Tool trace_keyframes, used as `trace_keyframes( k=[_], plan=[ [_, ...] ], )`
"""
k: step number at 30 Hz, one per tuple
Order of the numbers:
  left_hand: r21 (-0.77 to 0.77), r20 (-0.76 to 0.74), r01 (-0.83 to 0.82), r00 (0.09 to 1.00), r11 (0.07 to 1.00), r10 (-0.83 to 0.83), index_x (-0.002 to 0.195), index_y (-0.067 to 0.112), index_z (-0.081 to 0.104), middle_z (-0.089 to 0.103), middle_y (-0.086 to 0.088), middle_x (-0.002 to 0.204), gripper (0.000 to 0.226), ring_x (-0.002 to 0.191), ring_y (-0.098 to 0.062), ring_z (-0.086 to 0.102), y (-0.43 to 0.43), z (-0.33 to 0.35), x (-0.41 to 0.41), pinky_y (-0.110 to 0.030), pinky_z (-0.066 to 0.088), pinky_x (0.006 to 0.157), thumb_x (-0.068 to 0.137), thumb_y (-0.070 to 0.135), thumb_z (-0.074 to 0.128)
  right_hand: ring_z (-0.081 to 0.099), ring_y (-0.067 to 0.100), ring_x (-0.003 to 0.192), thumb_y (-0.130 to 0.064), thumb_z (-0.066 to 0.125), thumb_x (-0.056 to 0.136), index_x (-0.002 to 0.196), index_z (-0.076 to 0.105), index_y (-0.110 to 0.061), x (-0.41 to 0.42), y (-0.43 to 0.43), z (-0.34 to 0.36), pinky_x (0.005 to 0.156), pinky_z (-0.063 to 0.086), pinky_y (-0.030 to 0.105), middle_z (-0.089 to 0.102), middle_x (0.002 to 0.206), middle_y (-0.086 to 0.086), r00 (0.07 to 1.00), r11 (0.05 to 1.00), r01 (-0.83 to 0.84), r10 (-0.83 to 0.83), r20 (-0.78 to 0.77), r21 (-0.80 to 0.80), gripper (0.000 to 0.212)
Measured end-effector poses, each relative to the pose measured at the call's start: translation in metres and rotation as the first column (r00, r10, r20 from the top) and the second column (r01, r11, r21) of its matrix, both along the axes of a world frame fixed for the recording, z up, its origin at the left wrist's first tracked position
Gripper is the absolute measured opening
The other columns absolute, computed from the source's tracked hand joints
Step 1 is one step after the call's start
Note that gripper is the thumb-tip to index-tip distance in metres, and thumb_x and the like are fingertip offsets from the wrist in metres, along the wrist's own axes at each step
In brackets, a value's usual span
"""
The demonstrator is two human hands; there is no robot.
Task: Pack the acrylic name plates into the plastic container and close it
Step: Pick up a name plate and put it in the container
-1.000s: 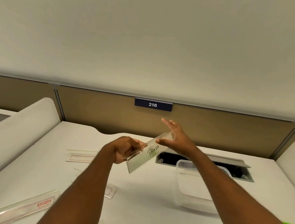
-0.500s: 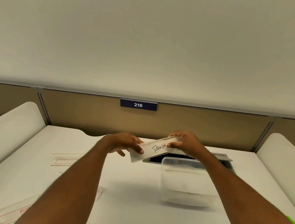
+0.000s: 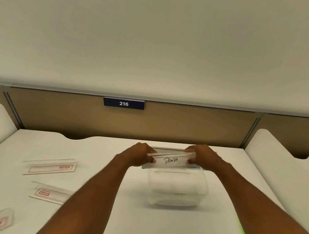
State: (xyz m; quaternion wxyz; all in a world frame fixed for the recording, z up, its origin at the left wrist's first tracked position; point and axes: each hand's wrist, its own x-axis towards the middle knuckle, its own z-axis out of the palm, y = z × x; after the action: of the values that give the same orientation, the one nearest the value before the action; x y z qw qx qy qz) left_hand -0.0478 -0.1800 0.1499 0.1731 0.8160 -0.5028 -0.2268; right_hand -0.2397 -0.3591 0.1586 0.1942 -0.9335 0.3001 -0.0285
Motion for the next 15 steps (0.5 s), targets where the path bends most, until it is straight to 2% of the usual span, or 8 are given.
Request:
trace_keyframes(
  k=[2, 4, 8, 12, 15],
  plan=[
    [-0.017, 0.030, -0.047, 0.998, 0.999, 0.048, 0.124, 0.025, 0.063, 0.063, 0.000, 0.128, 0.047, 0.112, -0.020, 0.059, -0.011, -0.006, -0.007, -0.029, 0.048, 0.091, 0.080, 0.034, 0.072, 0.062, 0.013, 0.103, -0.025, 0.077, 0.075, 0.114, 0.068, -0.023, -0.009, -0.004, -0.008, 0.069, 0.041, 0.019, 0.069, 0.112, -0.009, 0.999, 0.999, 0.038, -0.039, -0.021, -0.018, 0.041],
    [-0.018, 0.076, -0.069, 0.995, 0.997, 0.070, 0.121, 0.024, 0.065, 0.065, 0.000, 0.125, 0.049, 0.111, -0.019, 0.061, -0.022, -0.013, -0.014, -0.030, 0.049, 0.093, 0.075, 0.032, 0.077, 0.062, 0.013, 0.107, -0.025, 0.077, 0.075, 0.114, 0.068, -0.024, -0.015, -0.009, -0.018, 0.082, 0.046, 0.023, 0.070, 0.116, -0.008, 0.998, 0.999, 0.053, -0.053, -0.028, -0.002, 0.041],
    [0.027, 0.161, -0.076, 0.984, 0.997, 0.071, 0.120, 0.021, 0.066, 0.063, -0.003, 0.124, 0.050, 0.110, -0.024, 0.061, -0.041, -0.033, -0.028, -0.034, 0.050, 0.094, 0.072, 0.026, 0.080, 0.060, 0.014, 0.112, -0.024, 0.076, 0.078, 0.119, 0.066, -0.021, -0.023, -0.017, -0.039, 0.086, 0.041, 0.017, 0.068, 0.121, -0.004, 0.996, 0.997, 0.077, -0.075, -0.052, 0.024, 0.043],
    [0.070, 0.258, -0.034, 0.966, 0.997, 0.015, 0.109, 0.008, 0.067, 0.064, -0.014, 0.111, 0.029, 0.094, -0.031, 0.065, -0.052, -0.050, -0.039, -0.034, 0.054, 0.079, 0.080, 0.008, 0.068, 0.060, 0.018, 0.111, -0.025, 0.074, 0.079, 0.118, 0.067, -0.022, -0.024, -0.026, -0.059, 0.089, 0.043, 0.022, 0.068, 0.118, -0.002, 0.995, 0.996, 0.080, -0.077, -0.070, 0.028, 0.040],
    [0.078, 0.291, -0.021, 0.957, 0.997, -0.003, 0.107, 0.004, 0.067, 0.066, -0.016, 0.103, 0.025, 0.088, -0.031, 0.066, -0.061, -0.060, -0.039, -0.033, 0.052, 0.072, 0.084, 0.000, 0.060, 0.061, 0.022, 0.110, -0.026, 0.074, 0.079, 0.117, 0.067, -0.020, -0.019, -0.034, -0.071, 0.093, 0.048, 0.030, 0.068, 0.118, 0.003, 0.994, 0.999, 0.046, -0.044, -0.096, 0.027, 0.040]
  ],
)
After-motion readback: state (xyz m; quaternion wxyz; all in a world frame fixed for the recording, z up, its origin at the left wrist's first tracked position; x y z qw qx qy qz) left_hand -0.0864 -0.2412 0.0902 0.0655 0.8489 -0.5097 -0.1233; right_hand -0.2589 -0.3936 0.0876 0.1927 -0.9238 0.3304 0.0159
